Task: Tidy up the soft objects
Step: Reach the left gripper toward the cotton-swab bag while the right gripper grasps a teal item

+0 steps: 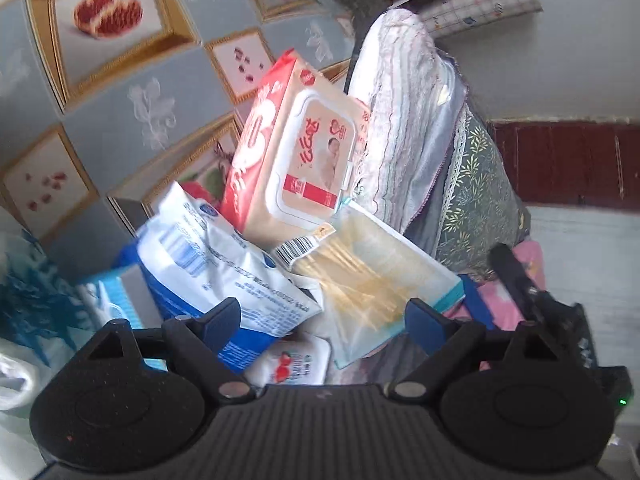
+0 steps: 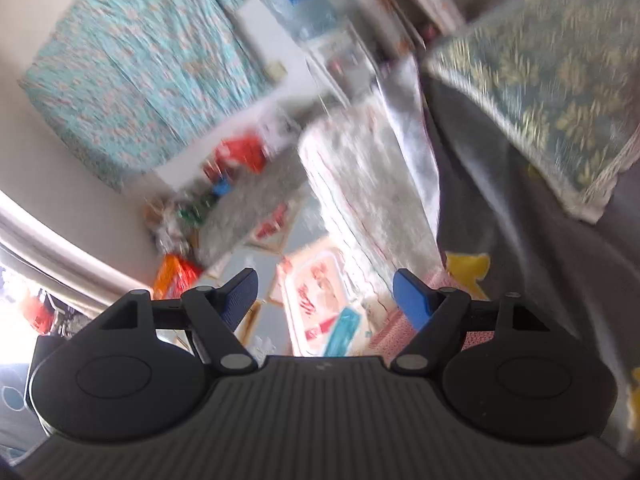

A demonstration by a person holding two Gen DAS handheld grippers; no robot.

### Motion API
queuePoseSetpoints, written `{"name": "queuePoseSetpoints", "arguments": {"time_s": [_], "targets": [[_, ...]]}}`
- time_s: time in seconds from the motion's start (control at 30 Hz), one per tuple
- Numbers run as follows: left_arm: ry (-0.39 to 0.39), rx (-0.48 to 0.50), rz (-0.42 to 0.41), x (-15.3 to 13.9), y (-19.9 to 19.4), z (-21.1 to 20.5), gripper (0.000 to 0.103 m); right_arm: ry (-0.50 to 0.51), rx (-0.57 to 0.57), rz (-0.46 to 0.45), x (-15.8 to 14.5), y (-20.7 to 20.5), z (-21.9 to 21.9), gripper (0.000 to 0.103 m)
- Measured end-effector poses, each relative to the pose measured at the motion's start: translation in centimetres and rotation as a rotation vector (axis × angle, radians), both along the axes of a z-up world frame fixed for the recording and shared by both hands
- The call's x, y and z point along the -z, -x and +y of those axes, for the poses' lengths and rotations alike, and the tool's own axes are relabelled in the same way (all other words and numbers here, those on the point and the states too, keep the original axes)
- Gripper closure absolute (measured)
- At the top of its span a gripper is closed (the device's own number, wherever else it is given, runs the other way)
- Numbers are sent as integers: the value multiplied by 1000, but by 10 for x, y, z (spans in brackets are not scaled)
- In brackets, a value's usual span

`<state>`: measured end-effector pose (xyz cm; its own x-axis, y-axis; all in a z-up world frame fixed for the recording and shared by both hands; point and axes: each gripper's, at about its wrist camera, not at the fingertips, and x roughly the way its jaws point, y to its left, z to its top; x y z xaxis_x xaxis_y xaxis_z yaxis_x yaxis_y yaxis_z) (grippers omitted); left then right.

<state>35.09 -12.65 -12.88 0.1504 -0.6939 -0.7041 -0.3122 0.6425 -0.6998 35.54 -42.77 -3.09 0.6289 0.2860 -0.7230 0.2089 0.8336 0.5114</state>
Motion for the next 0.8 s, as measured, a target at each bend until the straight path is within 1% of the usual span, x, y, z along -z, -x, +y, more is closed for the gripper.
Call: {"name": "queuePoseSetpoints", "arguments": {"time_s": [0.03, 0.1, 0.13, 0.2, 0.23, 0.27, 0.33, 0.43, 0.53, 0.63, 0.8], "targets": [[18, -14, 18, 5, -1, 0, 16, -2, -8, 24, 7, -3, 3, 32], [41, -35, 41, 13, -2, -1, 18, -21, -18, 81, 20, -5, 7, 45], [49, -41, 46, 16, -3, -1, 19, -42, -22, 99, 24, -1, 8, 54], [62, -44, 50, 20, -3, -2, 22, -67, -29, 125, 28, 8, 7, 61], [68, -42, 50, 21, -3, -3, 22, -72, -33, 133, 30, 12, 6, 71], [73, -41, 51, 22, -2, -3, 22, -77, -34, 137, 29, 20, 7, 77], [96, -41, 46, 22, -2, -3, 23, -102, -32, 149, 30, 33, 5, 82], [110, -28, 46, 24, -2, -5, 23, -171, -13, 164, 34, 55, 1, 85], [94, 11, 35, 23, -3, -13, 23, -286, 24, 165, 41, 71, -7, 88], [85, 54, 21, 23, -3, -23, 23, -407, 81, 162, 51, 85, -15, 89], [78, 75, 8, 23, -4, -34, 21, -569, 162, 136, 59, 105, -22, 90]]}}
